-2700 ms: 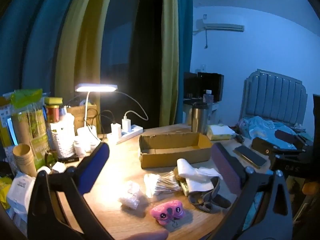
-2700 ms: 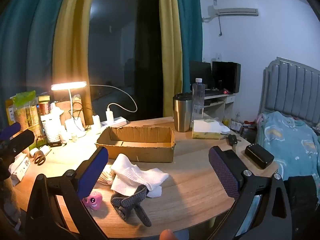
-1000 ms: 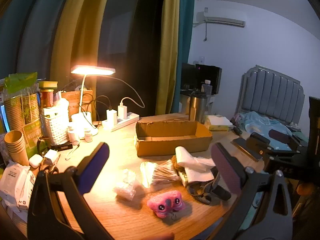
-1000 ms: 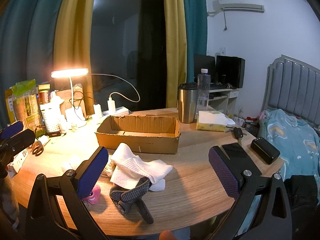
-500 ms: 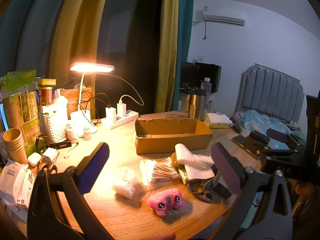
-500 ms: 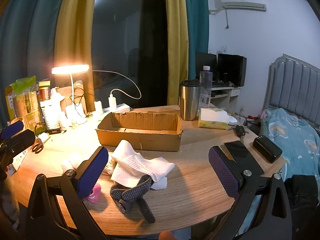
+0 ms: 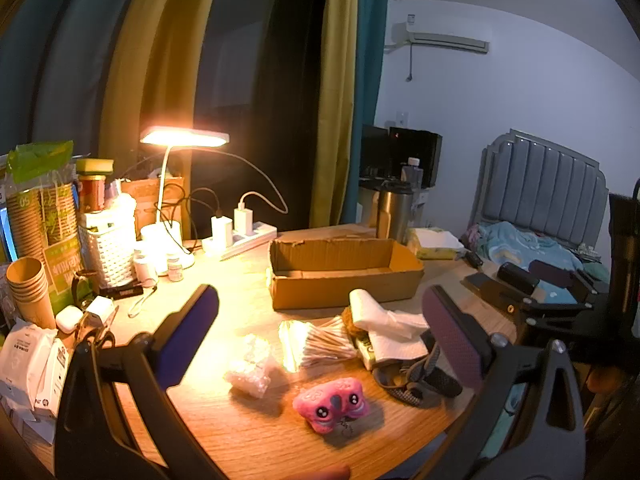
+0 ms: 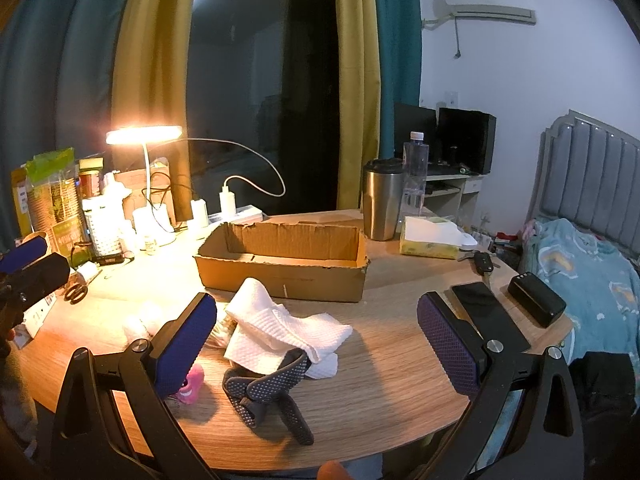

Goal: Organize soft objects

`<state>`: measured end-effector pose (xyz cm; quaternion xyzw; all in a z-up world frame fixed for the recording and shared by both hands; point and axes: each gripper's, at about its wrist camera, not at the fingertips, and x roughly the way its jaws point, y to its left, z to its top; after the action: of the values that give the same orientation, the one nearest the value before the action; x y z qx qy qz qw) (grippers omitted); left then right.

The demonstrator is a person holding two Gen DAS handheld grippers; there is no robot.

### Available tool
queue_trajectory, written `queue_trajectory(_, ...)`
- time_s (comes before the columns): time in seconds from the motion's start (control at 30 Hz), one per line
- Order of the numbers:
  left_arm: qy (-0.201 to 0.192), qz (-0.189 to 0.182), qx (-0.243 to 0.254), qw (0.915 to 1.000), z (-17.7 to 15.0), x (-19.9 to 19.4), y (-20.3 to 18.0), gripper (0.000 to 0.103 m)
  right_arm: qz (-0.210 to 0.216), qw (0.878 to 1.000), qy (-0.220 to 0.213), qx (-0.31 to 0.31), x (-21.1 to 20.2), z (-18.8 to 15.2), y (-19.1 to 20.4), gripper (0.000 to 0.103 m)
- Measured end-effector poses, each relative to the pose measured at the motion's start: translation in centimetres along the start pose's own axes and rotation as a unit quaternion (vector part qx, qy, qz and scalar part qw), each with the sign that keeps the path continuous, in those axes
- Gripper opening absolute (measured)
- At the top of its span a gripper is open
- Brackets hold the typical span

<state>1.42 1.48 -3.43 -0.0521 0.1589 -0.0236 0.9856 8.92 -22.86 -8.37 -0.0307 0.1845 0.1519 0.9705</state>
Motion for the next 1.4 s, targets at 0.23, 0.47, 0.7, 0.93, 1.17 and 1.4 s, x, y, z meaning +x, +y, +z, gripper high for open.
queue_trajectory(0.23, 0.000, 0.000, 0.000, 1.0000, 0.0, 0.0, 0.0, 0.102, -0.001, 1.000, -0.001, -0.007, 0.1, -0.1, 0.3, 0.102)
queue_trajectory(0.47, 0.007, 0.000, 0.002, 1.0000, -0.3, 0.5, -0.2, 0.102, -0.008, 1.000, 0.004, -0.021, 0.9, -0.7, 0.7, 0.102)
queue_trajectory(0.7, 0.026, 0.003, 0.004, 0.9996, -0.9, 1.9, -0.4, 0.102, -0.004, 1.000, 0.023, -0.020, 2.6, -1.6, 0.4, 0.102)
queue_trajectory(0.93, 0.069, 0.008, 0.009, 0.9976, -3.1, 4.6, -0.4, 0.102, -0.006, 0.999, 0.051, -0.005, 4.8, -3.0, -0.9, 0.102)
queue_trajectory(1.17, 0.118, 0.007, 0.007, 0.9929, -5.4, 7.1, -0.1, 0.102, 0.000, 0.997, 0.077, 0.007, 6.8, -4.2, -1.8, 0.102)
queue_trajectory(1.4, 0.167, -0.006, 0.010, 0.9858, -7.2, 9.6, -0.3, 0.102, 0.017, 0.995, 0.097, 0.025, 7.9, -5.0, -2.6, 0.102)
